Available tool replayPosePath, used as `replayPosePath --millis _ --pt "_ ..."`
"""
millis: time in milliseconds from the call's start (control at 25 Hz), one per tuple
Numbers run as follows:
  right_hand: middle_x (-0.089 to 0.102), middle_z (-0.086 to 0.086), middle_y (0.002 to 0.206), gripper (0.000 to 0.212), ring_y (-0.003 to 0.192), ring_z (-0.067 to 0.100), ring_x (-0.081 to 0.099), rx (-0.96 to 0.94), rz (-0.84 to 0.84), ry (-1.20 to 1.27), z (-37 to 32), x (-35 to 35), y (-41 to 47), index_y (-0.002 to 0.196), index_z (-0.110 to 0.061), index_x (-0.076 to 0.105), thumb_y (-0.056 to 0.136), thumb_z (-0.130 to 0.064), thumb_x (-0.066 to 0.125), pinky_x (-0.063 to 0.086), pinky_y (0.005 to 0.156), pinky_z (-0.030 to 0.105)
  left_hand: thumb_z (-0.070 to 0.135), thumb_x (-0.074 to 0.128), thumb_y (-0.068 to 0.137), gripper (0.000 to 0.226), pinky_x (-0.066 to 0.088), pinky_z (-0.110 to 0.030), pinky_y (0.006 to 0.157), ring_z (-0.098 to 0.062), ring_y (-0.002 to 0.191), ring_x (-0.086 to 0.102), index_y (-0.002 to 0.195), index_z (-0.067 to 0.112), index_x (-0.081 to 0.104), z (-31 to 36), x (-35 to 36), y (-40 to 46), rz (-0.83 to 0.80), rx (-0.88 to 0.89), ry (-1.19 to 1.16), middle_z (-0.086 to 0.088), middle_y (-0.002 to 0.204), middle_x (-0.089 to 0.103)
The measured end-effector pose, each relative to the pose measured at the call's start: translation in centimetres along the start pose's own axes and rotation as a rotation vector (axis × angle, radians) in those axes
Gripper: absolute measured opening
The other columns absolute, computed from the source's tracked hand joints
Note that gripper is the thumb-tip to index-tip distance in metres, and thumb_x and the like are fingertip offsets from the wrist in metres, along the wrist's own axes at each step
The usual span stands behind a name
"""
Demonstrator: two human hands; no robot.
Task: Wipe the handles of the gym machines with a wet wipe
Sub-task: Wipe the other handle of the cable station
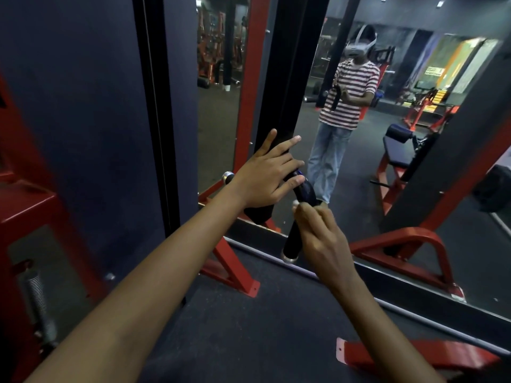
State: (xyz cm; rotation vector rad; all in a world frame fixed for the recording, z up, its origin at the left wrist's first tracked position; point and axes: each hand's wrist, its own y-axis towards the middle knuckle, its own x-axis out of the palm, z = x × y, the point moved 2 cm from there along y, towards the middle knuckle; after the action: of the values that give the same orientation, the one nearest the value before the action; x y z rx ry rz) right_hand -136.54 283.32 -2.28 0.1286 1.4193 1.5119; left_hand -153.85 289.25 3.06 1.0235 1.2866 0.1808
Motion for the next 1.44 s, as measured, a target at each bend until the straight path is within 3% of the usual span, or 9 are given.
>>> replayPosePath --millis 240,560,640,720,880,1000,1160,1320,1440 --pt "0.065 0.024 0.106 0.019 0.081 0.032 0.061 -0.093 -0.131 -0.08 -1.6 3.6 -4.1 0.098 0.017 0.065 0.082 0.007 0.067 0.052 0.078 0.035 0.044 0.03 0.099 0.054 -0.018 -0.036 0.116 -0.02 0.143 0.028 0.121 0.006 0.063 0.4 -0.4 0.1 -0.01 -0.012 -0.017 -0.002 0.108 0.068" --pt "0.06 0.008 0.091 0.01 0.084 0.024 0.045 -0.035 -0.355 0.12 -4.0 6.1 -10.3 0.08 0.0 0.07 0.072 -0.002 0.065 0.054 0.056 0.031 0.044 0.029 0.1 0.055 -0.016 -0.04 0.117 -0.018 0.144 0.026 0.124 0.006 0.06 0.8 -0.9 0.1 -0.061 -0.021 0.016 -0.001 0.11 0.067" --pt "0.055 0.001 0.092 0.014 0.082 0.017 0.046 0.085 -0.38 0.291 -3.2 5.1 -11.6 0.087 -0.006 0.068 0.074 -0.002 0.064 0.048 0.052 0.025 0.043 0.03 0.1 0.053 -0.016 -0.041 0.117 -0.018 0.144 0.025 0.128 0.007 0.058 0.8 -0.9 -0.2 -0.058 -0.02 0.022 0.0 0.112 0.067" --pt "0.06 -0.002 0.094 0.024 0.085 0.012 0.051 0.28 -0.321 0.489 -1.1 3.8 -11.2 0.094 -0.009 0.069 0.074 0.0 0.06 0.045 0.064 0.02 0.041 0.03 0.101 0.053 -0.016 -0.042 0.117 -0.018 0.145 0.024 0.131 0.007 0.055 0.7 -1.1 -0.5 -0.053 -0.029 0.024 0.0 0.115 0.066" --pt "0.072 0.003 0.089 0.018 0.079 0.012 0.065 1.008 -0.142 1.124 4.7 2.9 -5.4 0.09 -0.014 0.074 0.082 -0.004 0.061 0.053 0.068 0.027 0.038 0.033 0.101 0.05 -0.016 -0.043 0.117 -0.016 0.145 0.022 0.136 0.007 0.05 1.1 -1.0 -0.8 -0.059 -0.052 0.023 0.0 0.124 0.063" --pt "0.072 0.007 0.084 0.014 0.078 0.012 0.068 1.189 -0.333 1.563 7.4 4.4 0.4 0.091 -0.003 0.069 0.086 0.003 0.058 0.053 0.063 0.019 0.037 0.032 0.101 0.049 -0.016 -0.043 0.116 -0.013 0.146 0.017 0.14 0.009 0.046 1.2 -1.2 -0.9 -0.108 -0.08 0.01 0.001 0.132 0.058" --pt "0.066 0.005 0.08 0.014 0.067 0.008 0.063 1.067 -0.83 1.799 8.3 6.7 5.2 0.091 -0.004 0.065 0.09 -0.005 0.052 0.051 0.061 0.019 0.034 0.035 0.102 0.048 -0.018 -0.043 0.116 -0.009 0.147 0.011 0.143 0.01 0.041 1.9 -1.7 -0.6 -0.179 -0.172 0.012 0.002 0.141 0.051" --pt "0.064 0.014 0.092 0.019 0.081 0.018 0.062 0.839 -1.116 2.098 8.8 8.3 6.2 0.097 -0.003 0.07 0.082 -0.011 0.06 0.054 0.068 0.022 0.033 0.032 0.102 0.049 -0.013 -0.047 0.118 -0.008 0.147 0.008 0.146 0.011 0.036 3.4 -2.4 -0.2 -0.285 -0.314 0.027 0.003 0.151 0.039" --pt "0.059 0.01 0.084 0.033 0.071 0.016 0.051 0.631 -1.225 2.19 9.2 8.8 5.5 0.103 0.0 0.067 0.071 0.003 0.06 0.048 0.066 0.019 0.032 0.03 0.102 0.05 -0.007 -0.049 0.119 -0.01 0.148 0.008 0.147 0.012 0.034 4.9 -2.7 -0.1 -0.304 -0.411 0.047 0.001 0.151 0.038"
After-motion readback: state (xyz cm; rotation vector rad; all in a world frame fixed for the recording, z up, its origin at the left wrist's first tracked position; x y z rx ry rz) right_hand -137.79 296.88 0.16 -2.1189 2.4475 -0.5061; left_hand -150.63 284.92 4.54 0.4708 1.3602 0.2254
